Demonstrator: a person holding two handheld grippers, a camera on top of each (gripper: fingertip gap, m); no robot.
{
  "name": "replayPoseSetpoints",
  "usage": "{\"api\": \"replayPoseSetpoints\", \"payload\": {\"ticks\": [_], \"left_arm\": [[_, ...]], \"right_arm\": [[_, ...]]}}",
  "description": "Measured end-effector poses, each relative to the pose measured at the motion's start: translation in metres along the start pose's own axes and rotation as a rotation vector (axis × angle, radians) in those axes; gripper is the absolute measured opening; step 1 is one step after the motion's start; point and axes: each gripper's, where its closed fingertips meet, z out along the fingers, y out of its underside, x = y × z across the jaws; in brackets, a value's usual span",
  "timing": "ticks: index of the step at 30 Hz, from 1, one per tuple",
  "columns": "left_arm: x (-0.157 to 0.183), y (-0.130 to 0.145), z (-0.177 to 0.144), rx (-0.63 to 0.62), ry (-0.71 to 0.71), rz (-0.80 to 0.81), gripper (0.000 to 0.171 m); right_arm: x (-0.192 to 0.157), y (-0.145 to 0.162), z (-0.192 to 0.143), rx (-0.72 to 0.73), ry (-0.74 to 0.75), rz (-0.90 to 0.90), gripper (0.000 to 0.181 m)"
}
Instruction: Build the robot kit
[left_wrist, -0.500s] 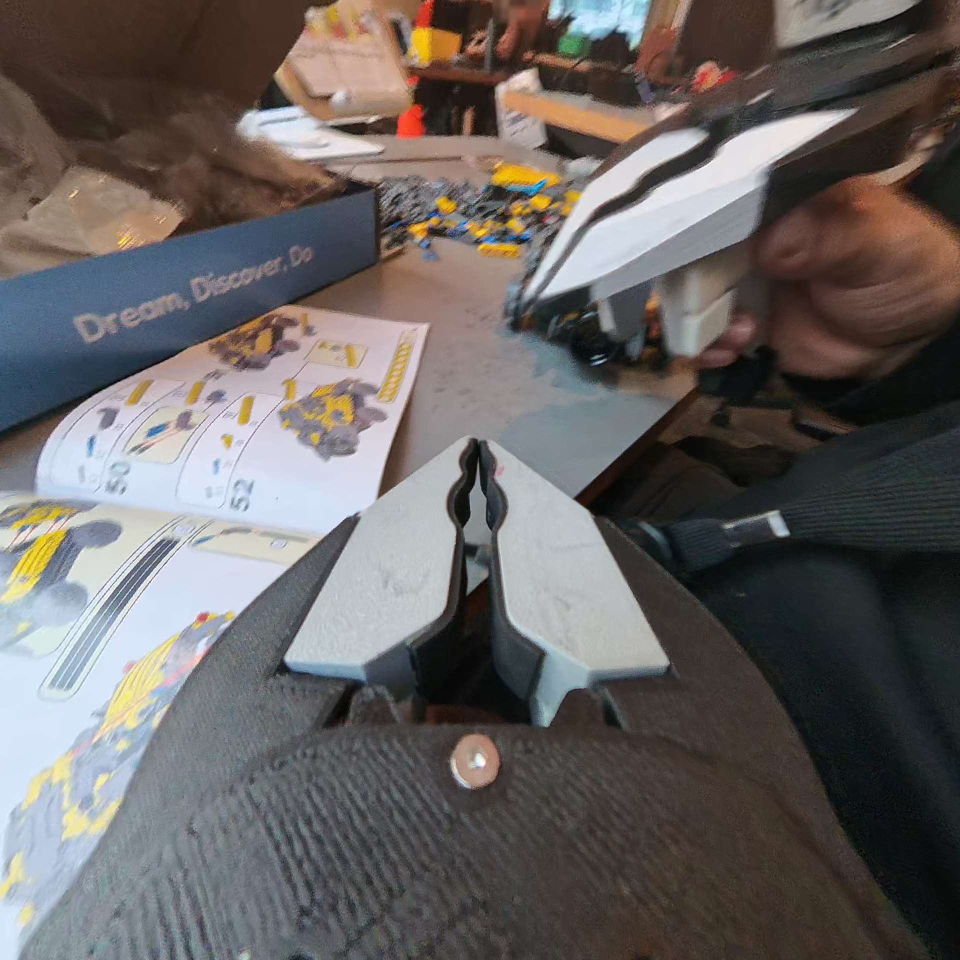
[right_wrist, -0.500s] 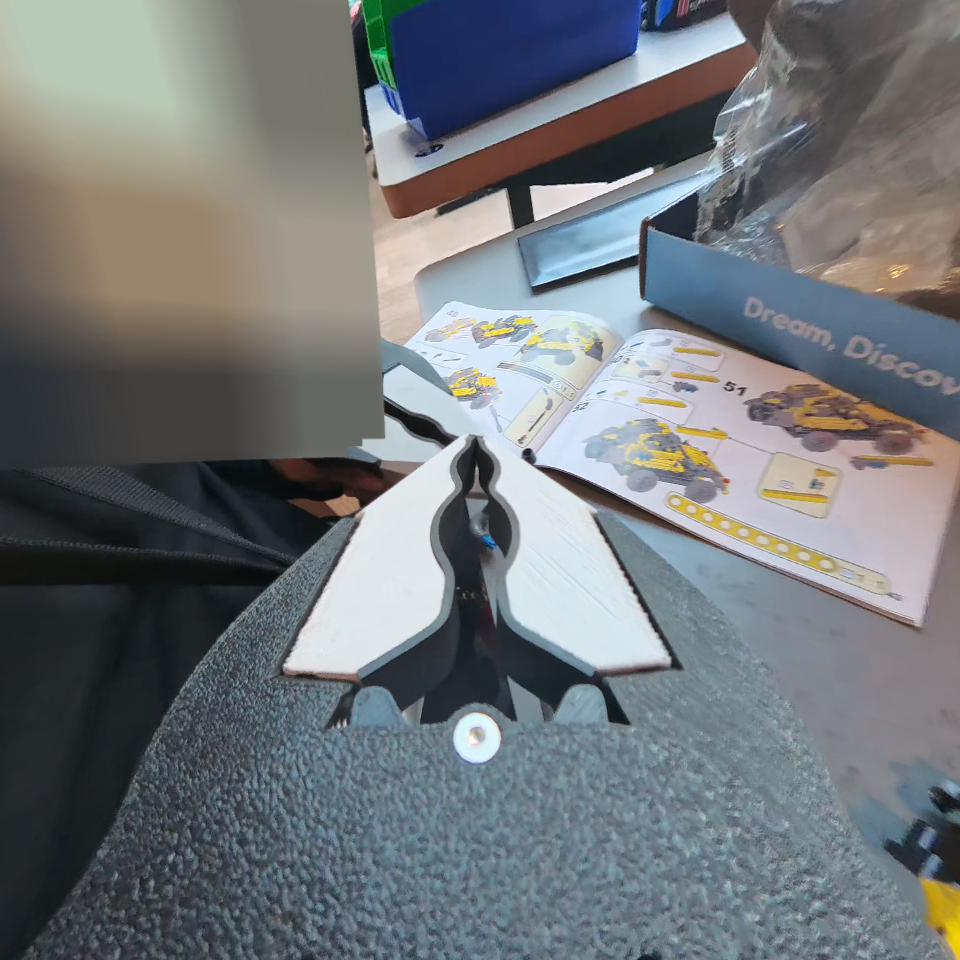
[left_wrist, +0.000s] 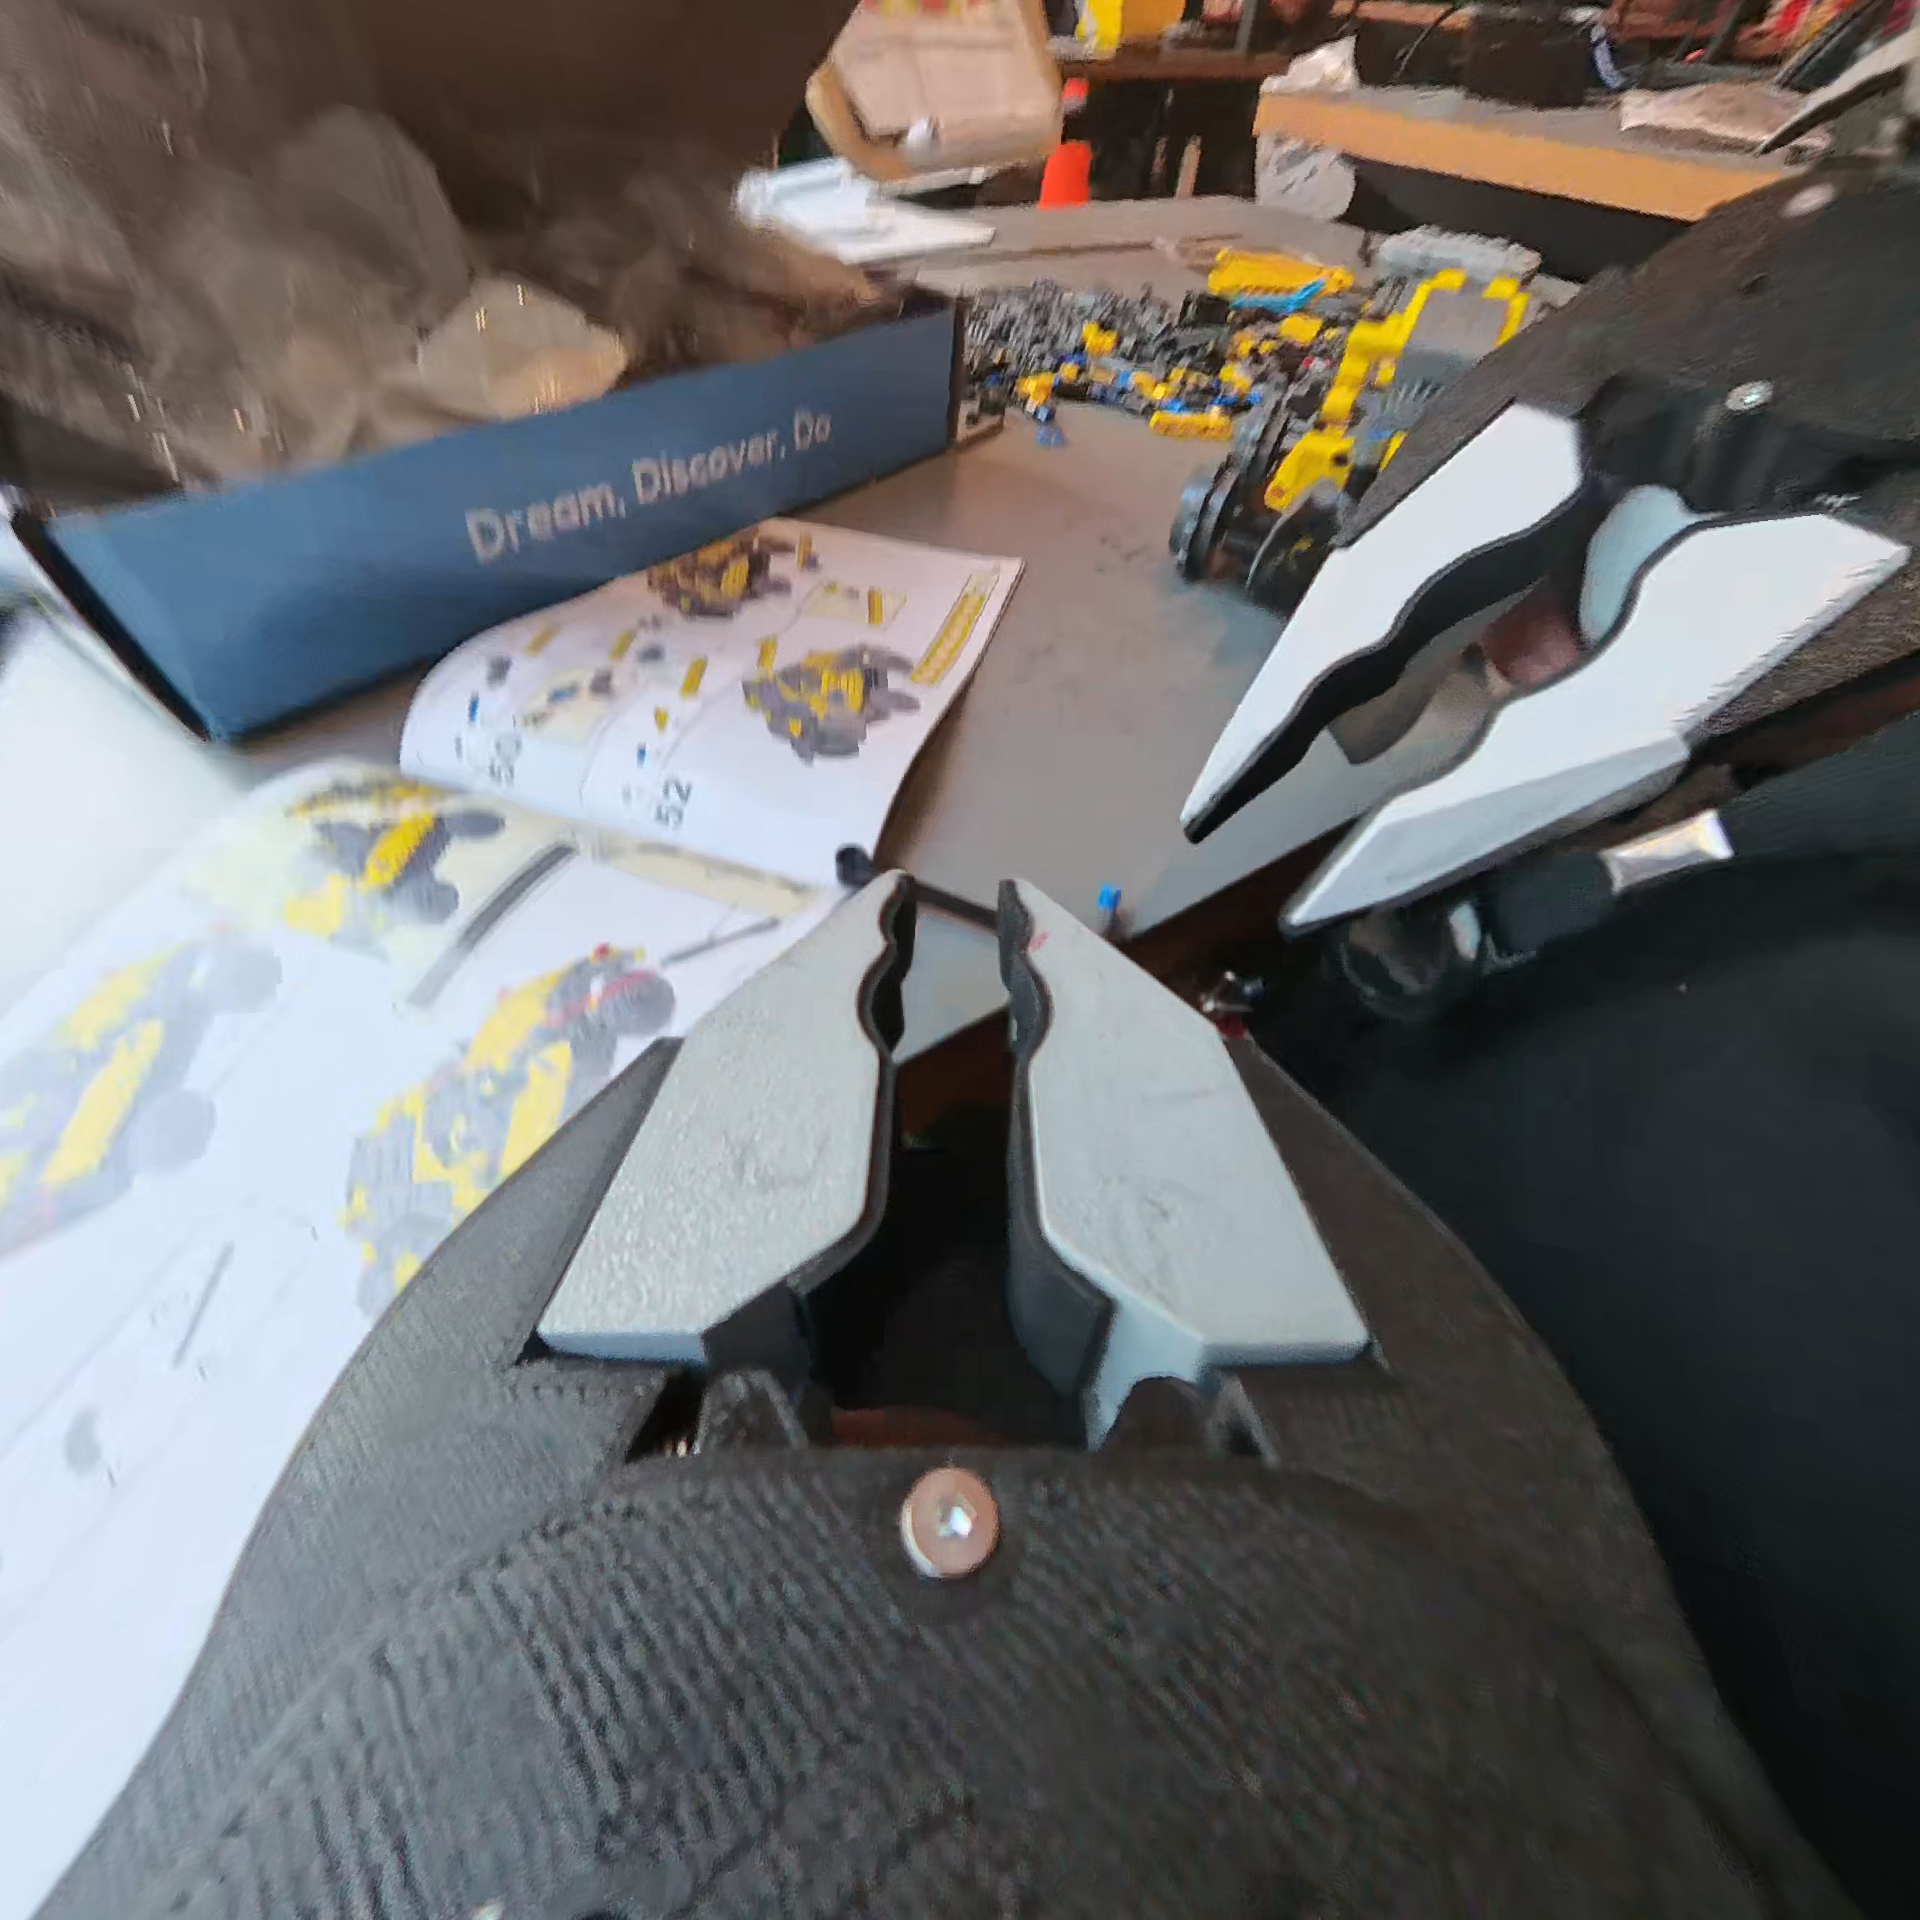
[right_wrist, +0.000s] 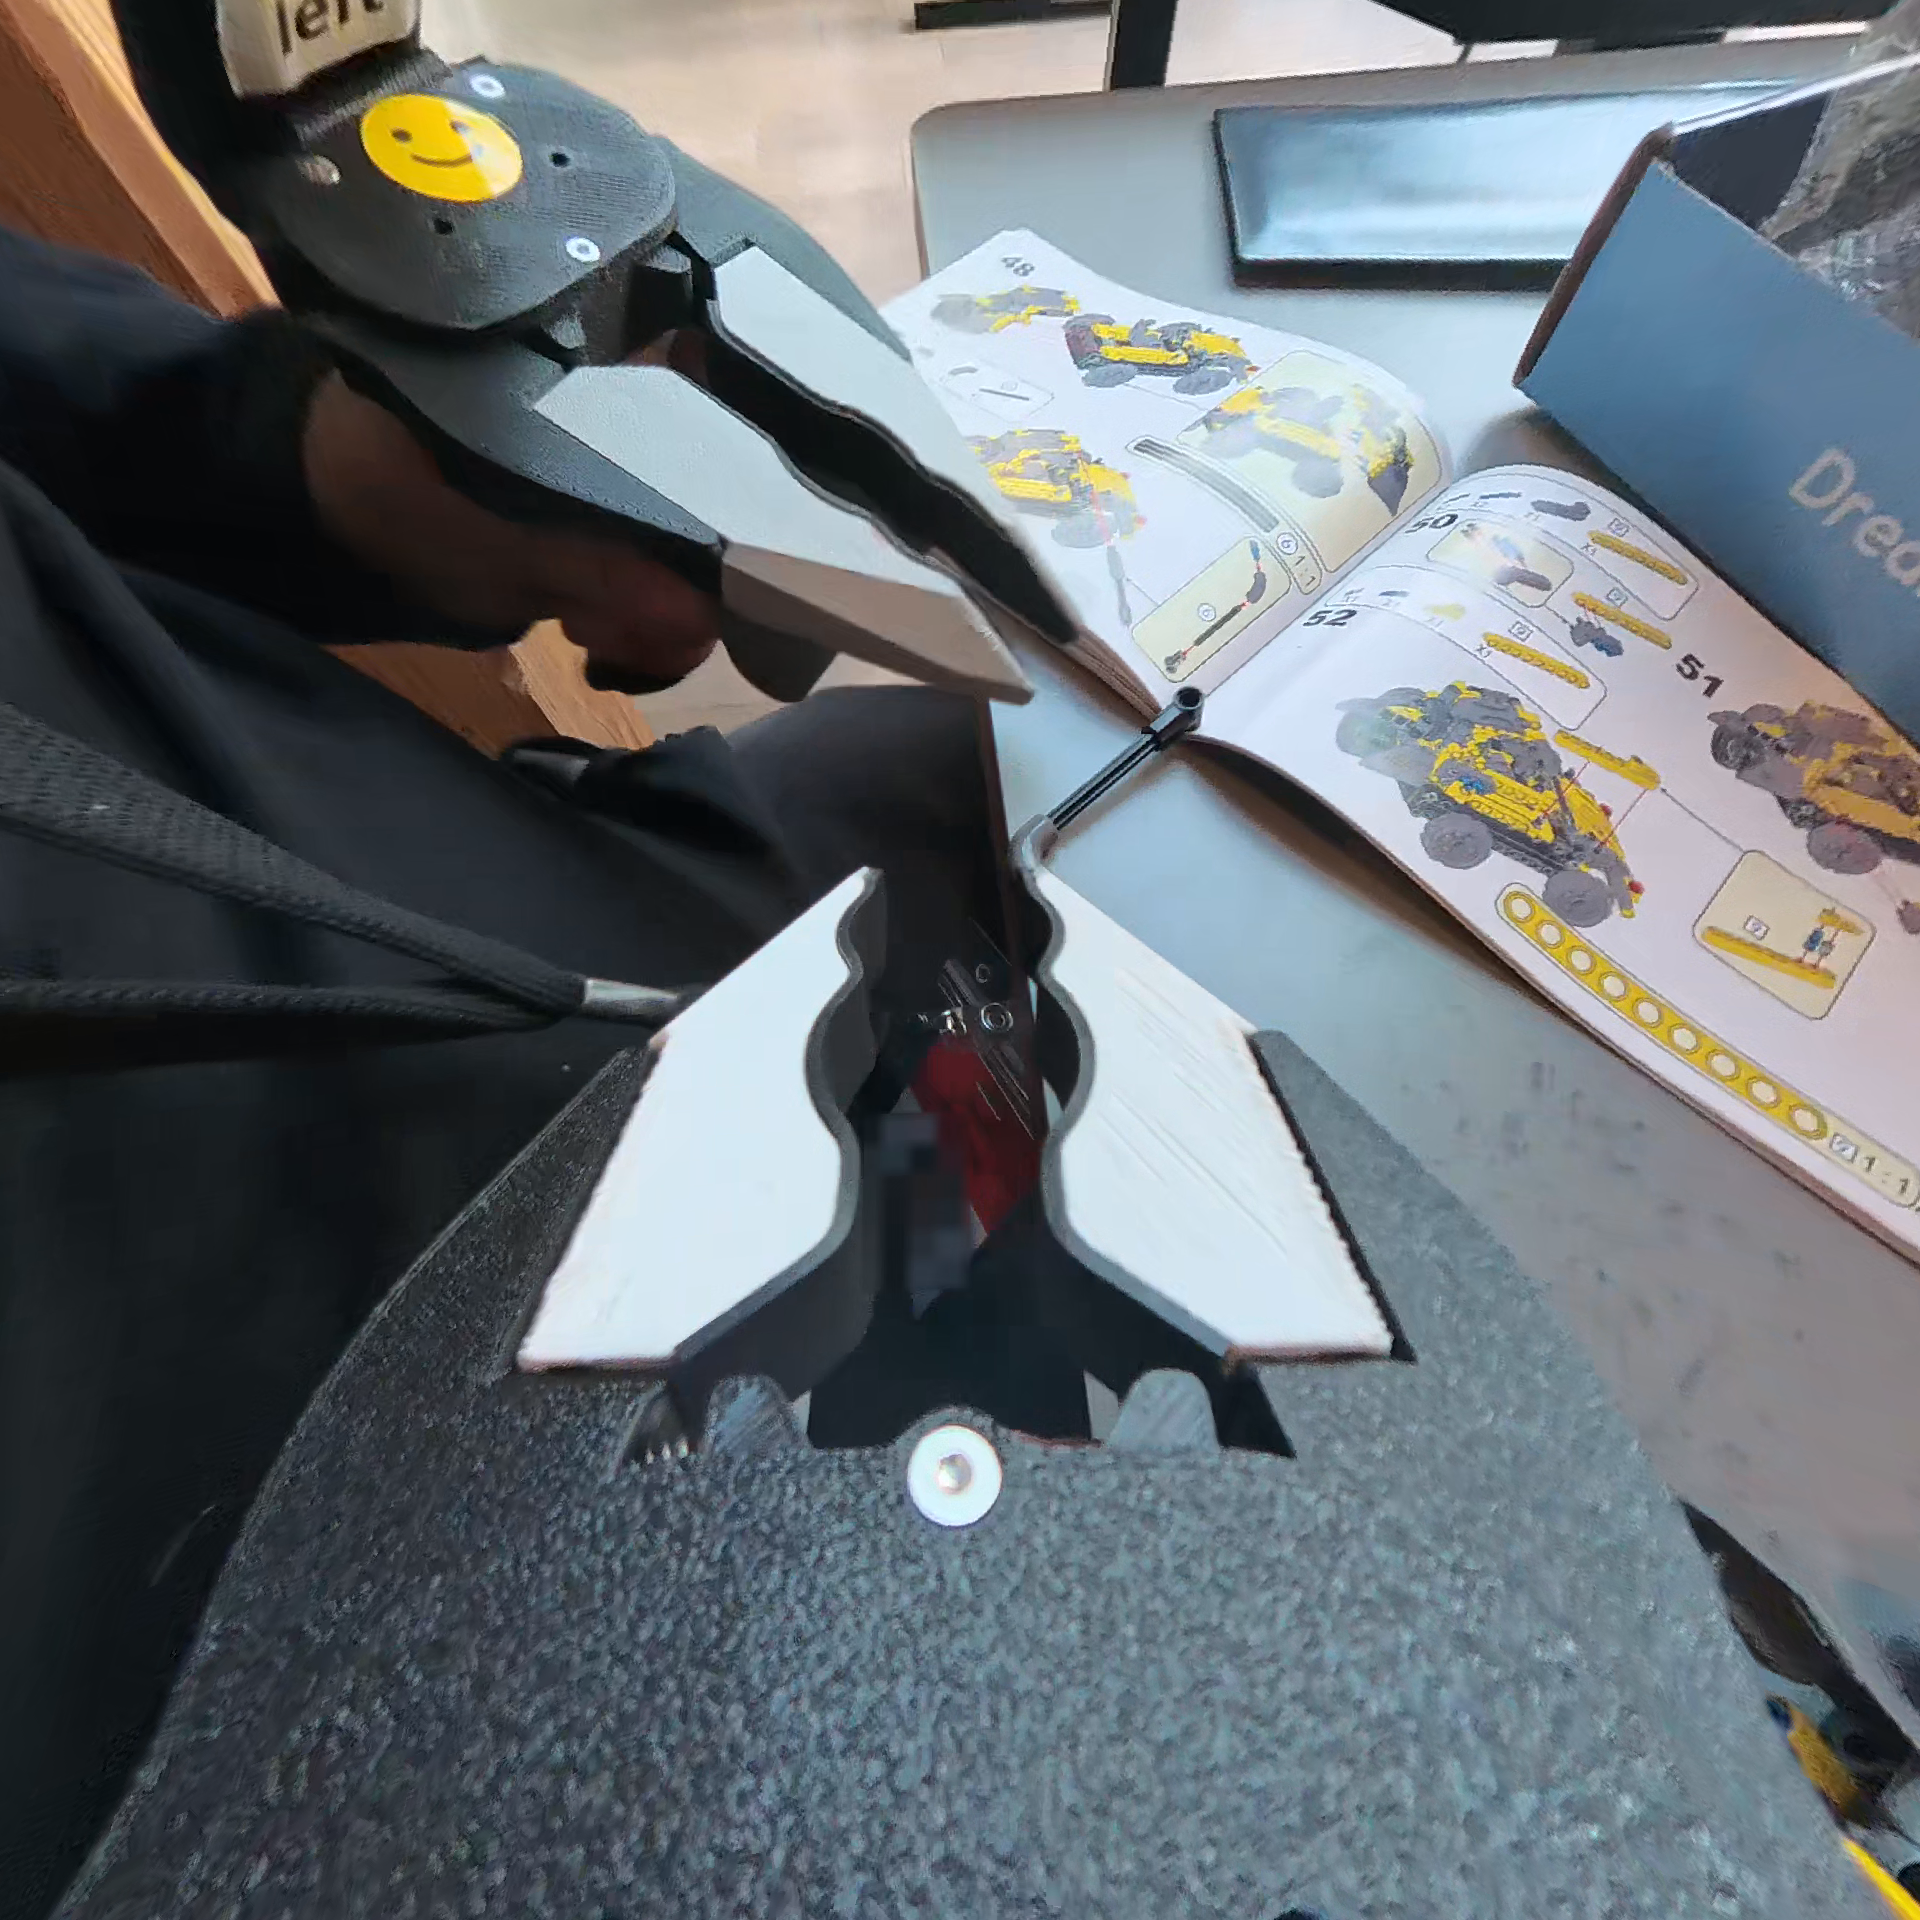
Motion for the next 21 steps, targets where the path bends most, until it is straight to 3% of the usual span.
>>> {"api": "replayPoseSetpoints", "payload": {"ticks": [4,14,16,19,21], "left_arm": [[0.014,0.015,-0.004,-0.062,0.011,-0.089,0.014],[0.025,0.037,-0.004,-0.107,-0.013,-0.096,0.021],[0.028,0.042,-0.004,-0.119,0.01,-0.14,0.024],[0.03,0.043,-0.002,-0.106,0.02,-0.182,0.024],[0.029,0.04,-0.002,-0.1,0.015,-0.165,0.024]], "right_arm": [[0.0,0.003,0.001,-0.001,0.023,-0.049,0.024],[0.014,0.013,0.028,-0.169,0.099,-0.213,0.029],[0.016,0.017,0.034,-0.209,0.117,-0.225,0.027],[0.017,0.014,0.035,-0.199,0.121,-0.244,0.009],[0.016,0.013,0.034,-0.184,0.118,-0.246,0.008]]}}
